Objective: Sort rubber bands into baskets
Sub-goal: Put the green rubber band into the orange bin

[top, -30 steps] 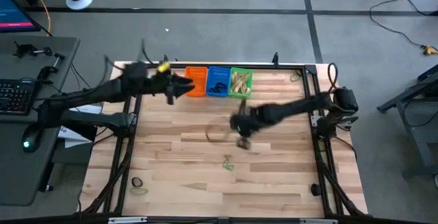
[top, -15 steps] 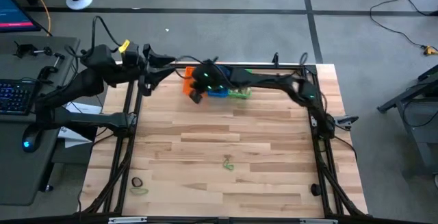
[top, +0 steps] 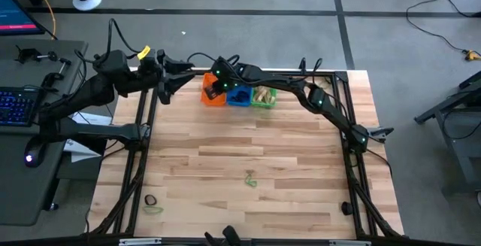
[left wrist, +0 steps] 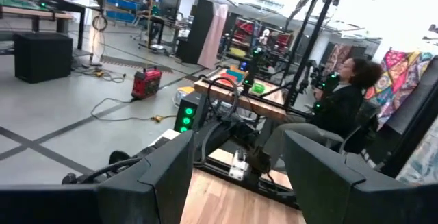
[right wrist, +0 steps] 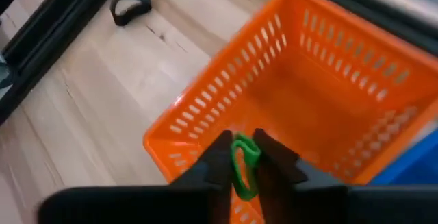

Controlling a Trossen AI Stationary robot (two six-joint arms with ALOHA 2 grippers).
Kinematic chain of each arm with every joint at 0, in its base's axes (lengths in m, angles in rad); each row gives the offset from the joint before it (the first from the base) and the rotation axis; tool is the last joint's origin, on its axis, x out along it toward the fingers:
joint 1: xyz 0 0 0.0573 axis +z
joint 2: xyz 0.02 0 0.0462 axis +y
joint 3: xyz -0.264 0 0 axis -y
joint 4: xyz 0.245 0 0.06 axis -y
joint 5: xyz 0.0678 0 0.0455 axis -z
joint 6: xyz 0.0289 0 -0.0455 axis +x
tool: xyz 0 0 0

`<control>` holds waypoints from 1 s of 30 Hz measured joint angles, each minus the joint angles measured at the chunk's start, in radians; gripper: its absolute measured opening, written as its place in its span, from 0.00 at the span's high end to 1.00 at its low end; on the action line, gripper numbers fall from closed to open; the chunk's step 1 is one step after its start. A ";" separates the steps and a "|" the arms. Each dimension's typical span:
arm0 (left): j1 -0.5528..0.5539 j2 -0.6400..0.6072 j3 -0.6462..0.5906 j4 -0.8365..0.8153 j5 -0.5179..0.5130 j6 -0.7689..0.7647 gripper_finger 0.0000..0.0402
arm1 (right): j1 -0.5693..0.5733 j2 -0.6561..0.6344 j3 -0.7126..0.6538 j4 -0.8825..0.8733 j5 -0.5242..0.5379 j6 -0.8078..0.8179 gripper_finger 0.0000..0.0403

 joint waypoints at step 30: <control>0.115 0.067 -0.038 -0.048 -0.002 -0.068 0.47 | -0.392 -0.203 0.039 -0.802 0.267 -0.180 0.41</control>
